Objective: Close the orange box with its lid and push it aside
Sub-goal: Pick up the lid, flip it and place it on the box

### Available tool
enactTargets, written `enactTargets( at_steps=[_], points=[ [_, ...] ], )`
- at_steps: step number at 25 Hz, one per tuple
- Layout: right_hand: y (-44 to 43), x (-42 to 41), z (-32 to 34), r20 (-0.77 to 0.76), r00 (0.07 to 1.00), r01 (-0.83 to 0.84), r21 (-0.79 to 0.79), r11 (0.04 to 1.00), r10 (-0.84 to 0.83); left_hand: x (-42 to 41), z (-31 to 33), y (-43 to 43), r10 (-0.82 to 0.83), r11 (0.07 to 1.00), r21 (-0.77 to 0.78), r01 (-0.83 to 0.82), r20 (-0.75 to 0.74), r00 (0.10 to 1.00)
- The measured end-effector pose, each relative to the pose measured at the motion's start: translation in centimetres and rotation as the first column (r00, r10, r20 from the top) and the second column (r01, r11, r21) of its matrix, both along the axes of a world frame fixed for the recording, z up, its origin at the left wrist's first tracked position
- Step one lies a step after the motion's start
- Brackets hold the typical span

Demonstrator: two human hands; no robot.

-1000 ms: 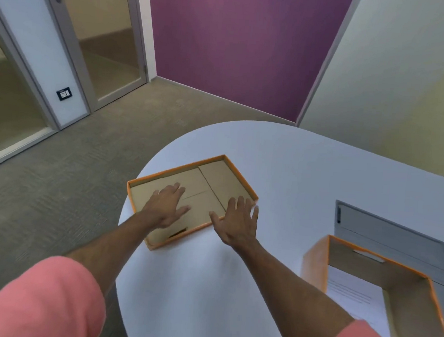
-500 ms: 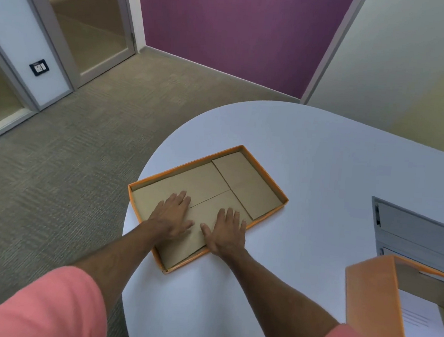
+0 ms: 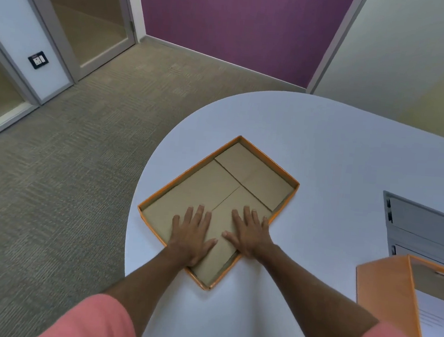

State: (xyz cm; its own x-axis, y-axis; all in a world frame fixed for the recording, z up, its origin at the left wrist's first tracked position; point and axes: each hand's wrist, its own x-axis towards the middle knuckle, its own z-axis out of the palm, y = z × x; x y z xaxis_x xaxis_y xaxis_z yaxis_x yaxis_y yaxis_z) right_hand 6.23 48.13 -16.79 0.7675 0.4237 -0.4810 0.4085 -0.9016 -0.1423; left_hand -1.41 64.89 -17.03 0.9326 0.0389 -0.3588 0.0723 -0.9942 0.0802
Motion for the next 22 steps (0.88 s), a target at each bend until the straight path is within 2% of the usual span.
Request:
enactTargets(
  at_steps=[3, 5, 8, 10, 11, 14, 17, 19, 22],
  points=[
    [-2.2, 1.0, 1.0, -0.029, 0.997, -0.067, -0.046, 0.997, 0.066, 0.1, 0.6, -1.6, -0.114, 0.991, 0.075, 0.111, 0.037, 0.993],
    [-2.8, 1.1, 1.7, -0.024, 0.999, -0.029, -0.002, 1.0, 0.029, 1.3, 1.2, -1.0, -0.18, 0.981, 0.089, 0.171, 0.099, 0.979],
    [-3.3, 0.6, 2.4, 0.178, 0.969, 0.129, 0.233, 0.964, -0.172, 4.1, 1.7, 1.0, -0.102, 0.995, 0.036, 0.098, 0.161, 0.982],
    [-3.2, 0.3, 2.6, 0.305, 0.897, 0.21, 0.34, 0.917, -0.319, 6.1, 1.9, 2.8, -0.036, 0.999, -0.024, 0.04, 0.143, 0.989],
    [-3.1, 0.2, 2.7, 0.318, 0.862, 0.271, 0.369, 0.889, -0.395, 7.1, 1.9, 3.6, -0.021, 0.998, -0.056, 0.028, 0.121, 0.992],
    [-2.8, -0.1, 2.5, 0.215, 0.765, 0.514, 0.364, 0.777, -0.607, 8.8, 1.7, 5.0, 0.041, 0.991, -0.132, -0.034, 0.053, 0.998],
    [-2.9, -0.1, 2.0, -0.001, 0.655, 0.718, 0.315, 0.621, -0.756, 9.1, 1.7, 4.8, 0.129, 0.967, -0.225, -0.12, 0.028, 0.991],
    [-3.0, -0.1, 1.7, -0.099, 0.61, 0.77, 0.31, 0.558, -0.786, 9.1, 2.1, 4.3, 0.151, 0.962, -0.237, -0.135, 0.052, 0.987],
    [-2.9, 0.0, 1.6, -0.118, 0.572, 0.802, 0.288, 0.524, -0.812, 9.4, 2.8, 3.9, 0.228, 0.947, -0.254, -0.194, 0.11, 0.967]
  ],
)
